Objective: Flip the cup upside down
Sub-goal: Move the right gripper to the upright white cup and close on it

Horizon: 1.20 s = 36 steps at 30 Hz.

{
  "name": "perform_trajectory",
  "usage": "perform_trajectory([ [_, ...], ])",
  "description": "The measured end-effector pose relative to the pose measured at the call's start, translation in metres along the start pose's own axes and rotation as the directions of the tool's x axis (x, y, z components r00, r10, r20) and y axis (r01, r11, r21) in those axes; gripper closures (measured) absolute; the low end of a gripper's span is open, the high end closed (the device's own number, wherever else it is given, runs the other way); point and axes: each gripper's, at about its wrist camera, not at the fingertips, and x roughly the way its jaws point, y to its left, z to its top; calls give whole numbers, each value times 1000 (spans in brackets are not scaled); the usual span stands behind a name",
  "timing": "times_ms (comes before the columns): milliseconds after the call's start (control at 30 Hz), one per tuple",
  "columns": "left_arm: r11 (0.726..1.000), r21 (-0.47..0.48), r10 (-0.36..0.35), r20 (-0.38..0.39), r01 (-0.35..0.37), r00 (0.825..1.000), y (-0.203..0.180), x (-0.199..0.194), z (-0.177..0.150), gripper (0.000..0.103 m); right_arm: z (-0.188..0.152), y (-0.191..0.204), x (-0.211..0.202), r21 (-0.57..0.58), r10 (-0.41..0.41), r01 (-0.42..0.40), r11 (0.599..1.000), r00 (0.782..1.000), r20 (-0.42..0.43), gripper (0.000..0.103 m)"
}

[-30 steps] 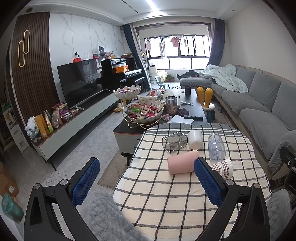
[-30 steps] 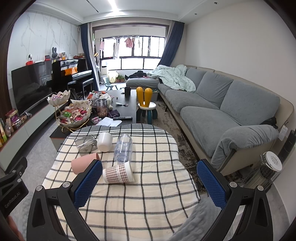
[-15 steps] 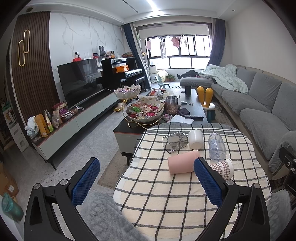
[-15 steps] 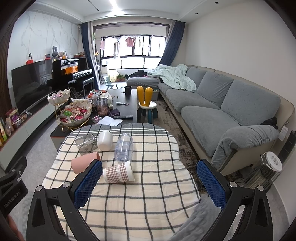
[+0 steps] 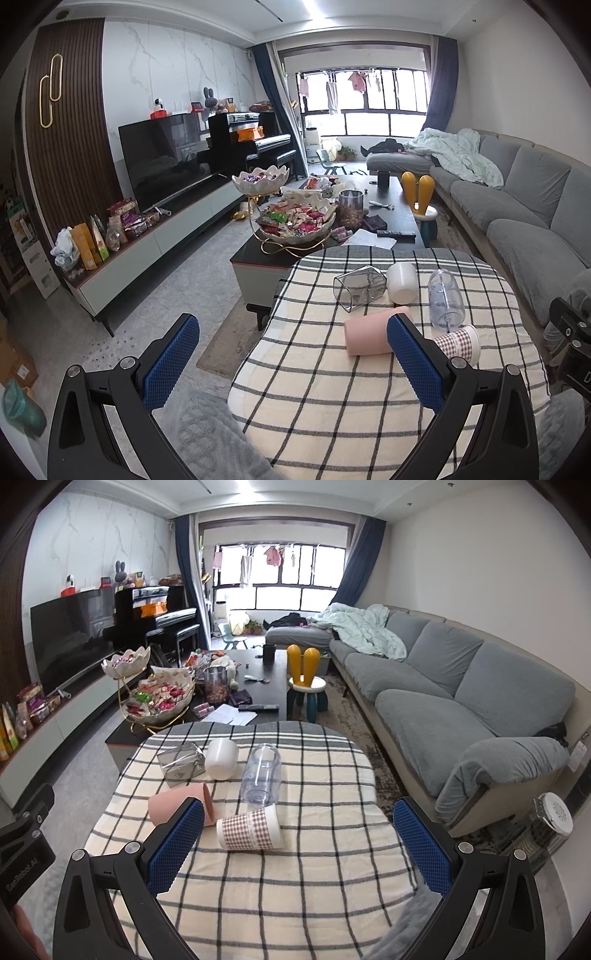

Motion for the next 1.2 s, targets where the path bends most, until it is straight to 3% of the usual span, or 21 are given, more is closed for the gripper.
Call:
perform_trajectory([
  [400, 1000, 4, 9, -63, -8, 998, 4, 82, 20, 0, 28, 39, 81, -38, 51, -54, 998, 996, -79, 1],
  [767, 999, 33, -18, -138, 22, 990, -1, 186, 33, 0, 54, 89, 197, -86, 84, -104, 991, 975, -205, 1],
  [933, 999, 26, -35, -188, 41, 982, 0, 229, 33, 0, 55, 109, 245, -97, 85, -116, 988, 956, -281, 1],
  [1200, 999, -6, -49, -213, 49, 976, 6, 264, 37, 0, 51, 134, 301, -90, 102, -150, 985, 909, -405, 6],
])
